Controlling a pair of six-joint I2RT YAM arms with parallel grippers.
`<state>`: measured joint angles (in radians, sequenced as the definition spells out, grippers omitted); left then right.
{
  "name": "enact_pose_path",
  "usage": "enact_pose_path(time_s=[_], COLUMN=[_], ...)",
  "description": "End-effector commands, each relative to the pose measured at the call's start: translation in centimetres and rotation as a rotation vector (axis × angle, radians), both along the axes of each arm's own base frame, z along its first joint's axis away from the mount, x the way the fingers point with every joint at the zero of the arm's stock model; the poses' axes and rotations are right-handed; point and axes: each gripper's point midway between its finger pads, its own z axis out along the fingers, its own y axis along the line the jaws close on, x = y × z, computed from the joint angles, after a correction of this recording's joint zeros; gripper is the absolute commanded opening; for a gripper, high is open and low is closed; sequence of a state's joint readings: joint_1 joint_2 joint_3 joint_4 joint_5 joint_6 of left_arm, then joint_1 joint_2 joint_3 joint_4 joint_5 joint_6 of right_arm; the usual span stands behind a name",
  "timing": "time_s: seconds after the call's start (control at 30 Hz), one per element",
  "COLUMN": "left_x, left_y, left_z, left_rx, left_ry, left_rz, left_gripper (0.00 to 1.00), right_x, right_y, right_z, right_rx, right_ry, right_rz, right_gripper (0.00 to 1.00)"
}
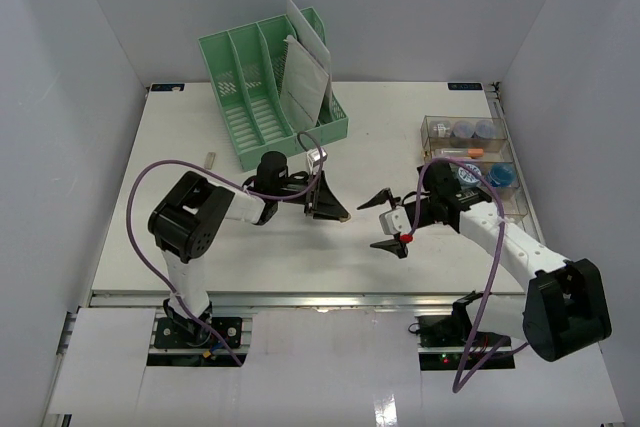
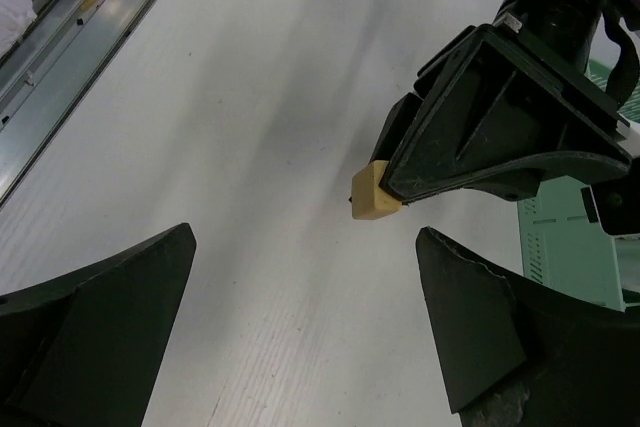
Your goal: Organize the desk
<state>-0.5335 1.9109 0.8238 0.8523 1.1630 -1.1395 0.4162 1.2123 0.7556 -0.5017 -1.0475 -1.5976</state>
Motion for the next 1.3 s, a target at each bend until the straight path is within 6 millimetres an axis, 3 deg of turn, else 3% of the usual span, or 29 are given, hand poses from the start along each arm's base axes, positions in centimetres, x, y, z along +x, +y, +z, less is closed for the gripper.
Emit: enact_pose_path(time_s=[0.0, 0.23, 0.47, 0.73, 0.8, 0.83, 0.93, 1.03, 1.07, 1.1, 1.17, 1.2, 1.27], left_x=[-1.8, -2.2, -2.1, -2.0, -1.9, -1.9, -1.8, -1.8, -1.7, -1.6, -1.4, -1.1, -0.4], left_y=[0.3, 0.6, 0.4, 0.5, 0.4, 0.4, 0.3, 0.3, 0.4, 0.5, 0.6, 0.8, 0.8], left_z=[3.0, 2.9, 3.2, 2.8, 2.8, 2.8, 2.9, 3.0, 3.1, 3.3, 3.6, 4.2, 4.6], left_rx=[-0.125, -0.138, -0.144, -0.134, -0.134, -0.134, -0.133, -0.135, -0.138, -0.143, -0.149, -0.157, -0.155], left_ry=[-0.061, -0.052, -0.058, -0.049, -0.049, -0.049, -0.05, -0.059, -0.069, -0.083, -0.107, -0.132, -0.164], left_rz=[-0.11, -0.117, -0.116, -0.11, -0.107, -0.108, -0.11, -0.117, -0.117, -0.118, -0.117, -0.109, -0.097], left_gripper=[0.27, 0.26, 0.26, 0.27, 0.27, 0.27, 0.29, 0.44, 0.53, 0.69, 0.85, 0.98, 0.98], right_x=[1.7, 2.1, 1.3, 0.9, 0.9, 1.0, 1.1, 1.1, 1.2, 1.3, 1.5, 1.4, 1.5], right_y=[2.0, 3.3, 4.5, 5.3, 5.3, 5.3, 5.3, 5.2, 5.1, 5.0, 4.7, 4.5, 4.0], right_z=[1.5, 2.7, 2.7, 2.6, 2.4, 2.3, 2.2, 2.2, 2.1, 2.0, 1.7, 1.4, 1.1], right_rx=[0.033, 0.063, 0.052, 0.04, 0.026, 0.022, 0.019, 0.019, 0.015, 0.009, -0.005, -0.014, -0.03], right_ry=[0.035, 0.092, 0.146, 0.2, 0.21, 0.214, 0.214, 0.207, 0.202, 0.196, 0.187, 0.18, 0.165], right_rz=[-0.052, -0.076, -0.045, -0.035, -0.039, -0.041, -0.053, -0.06, -0.067, -0.077, -0.096, -0.106, -0.129], right_gripper=[0.94, 0.84, 0.67, 0.4, 0.23, 0.1, 0.08, 0.08, 0.08, 0.08, 0.08, 0.08, 0.08])
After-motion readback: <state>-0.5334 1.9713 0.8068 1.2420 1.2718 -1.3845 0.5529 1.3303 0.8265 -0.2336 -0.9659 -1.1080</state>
